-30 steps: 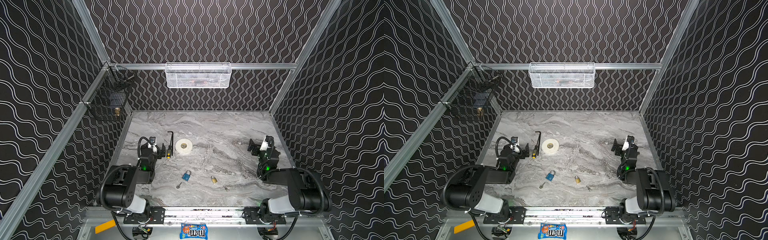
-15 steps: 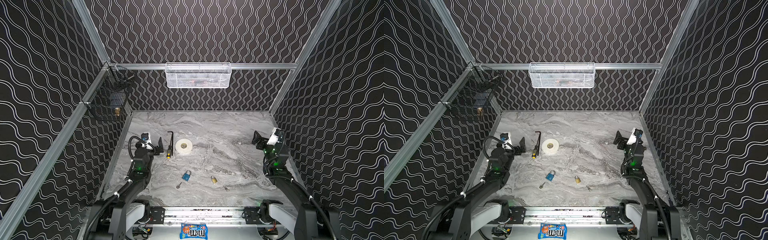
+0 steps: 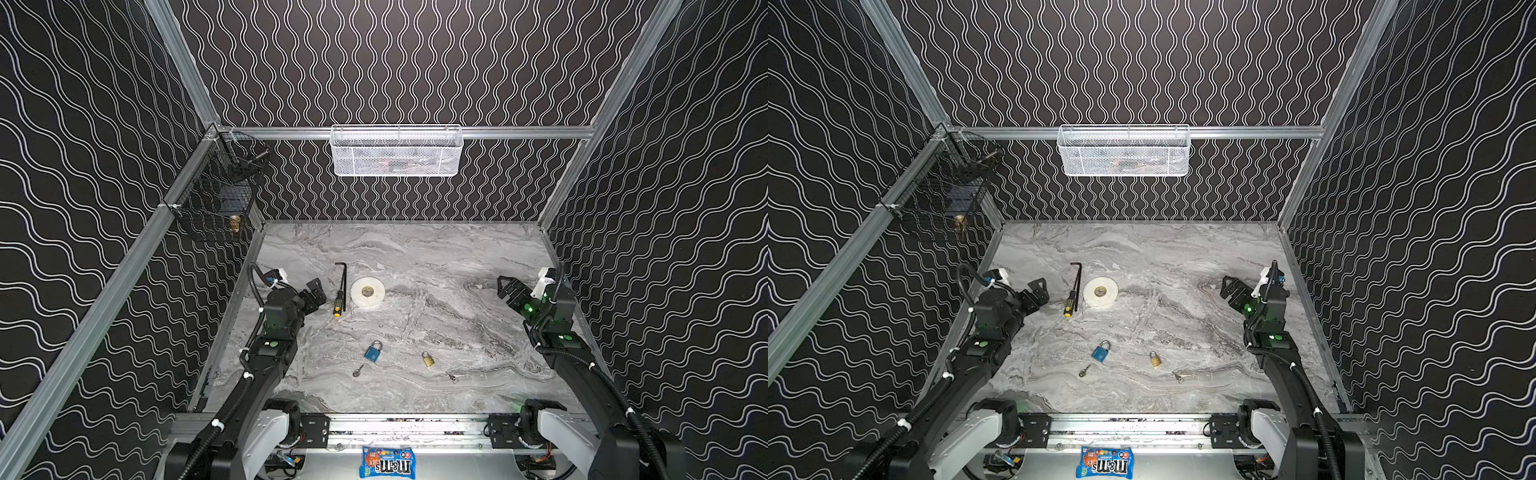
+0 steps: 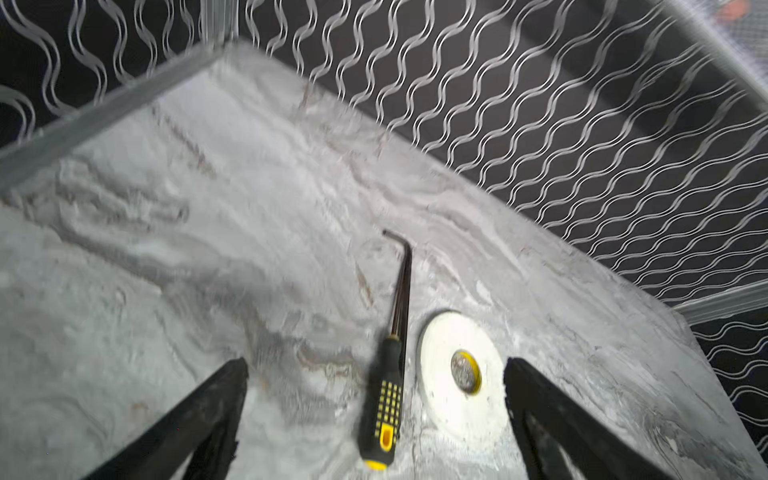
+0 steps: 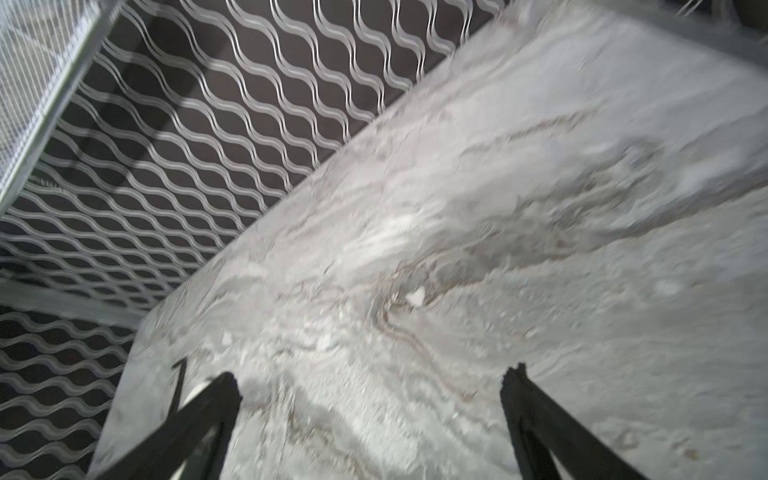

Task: Unlock with the key
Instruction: 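Swing both arms forward toward the padlocks and silver key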

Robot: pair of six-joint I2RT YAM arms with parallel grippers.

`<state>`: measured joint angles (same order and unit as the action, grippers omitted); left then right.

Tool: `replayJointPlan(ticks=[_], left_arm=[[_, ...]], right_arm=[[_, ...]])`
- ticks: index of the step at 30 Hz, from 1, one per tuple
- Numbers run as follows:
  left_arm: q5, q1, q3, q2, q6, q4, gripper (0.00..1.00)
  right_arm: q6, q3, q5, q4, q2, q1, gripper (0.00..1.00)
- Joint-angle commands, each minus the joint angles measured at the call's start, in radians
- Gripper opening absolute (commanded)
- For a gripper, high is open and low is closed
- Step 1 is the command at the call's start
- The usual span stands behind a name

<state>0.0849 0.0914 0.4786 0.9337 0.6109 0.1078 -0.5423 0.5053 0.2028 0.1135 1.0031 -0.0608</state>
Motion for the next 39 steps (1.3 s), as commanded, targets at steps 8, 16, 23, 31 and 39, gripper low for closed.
replayJointPlan(ticks=[8,16,23,31,39], left_arm=[[-0.253,0.015,0.008,-0.057,0.083,-0.185,0.99],[-0.322,0.164,-0.040,-0.197,0.113,-0.255,0.99],[-0.225,0.447,-0.020,-0.202,0.156,-0.299,0.99],[-0.079,0.762,-0.028,-0.128,0.218,-0.212,0.99],[0.158,1.052,-0.028,0.012,0.311,-0.098,0.99]], right_arm=[[0.057,0.059,0.294,-0.201,0.041,0.080,0.99],[0.080,0.127,0.127,-0.433,0.040,0.316,0.99],[-0.011,0.118,0.052,-0.574,0.005,0.461,0.99],[-0.077,0.134,-0.119,-0.760,-0.032,0.624,0.94],[-0.174,0.141,-0.194,-0.865,0.021,0.785,0.85]])
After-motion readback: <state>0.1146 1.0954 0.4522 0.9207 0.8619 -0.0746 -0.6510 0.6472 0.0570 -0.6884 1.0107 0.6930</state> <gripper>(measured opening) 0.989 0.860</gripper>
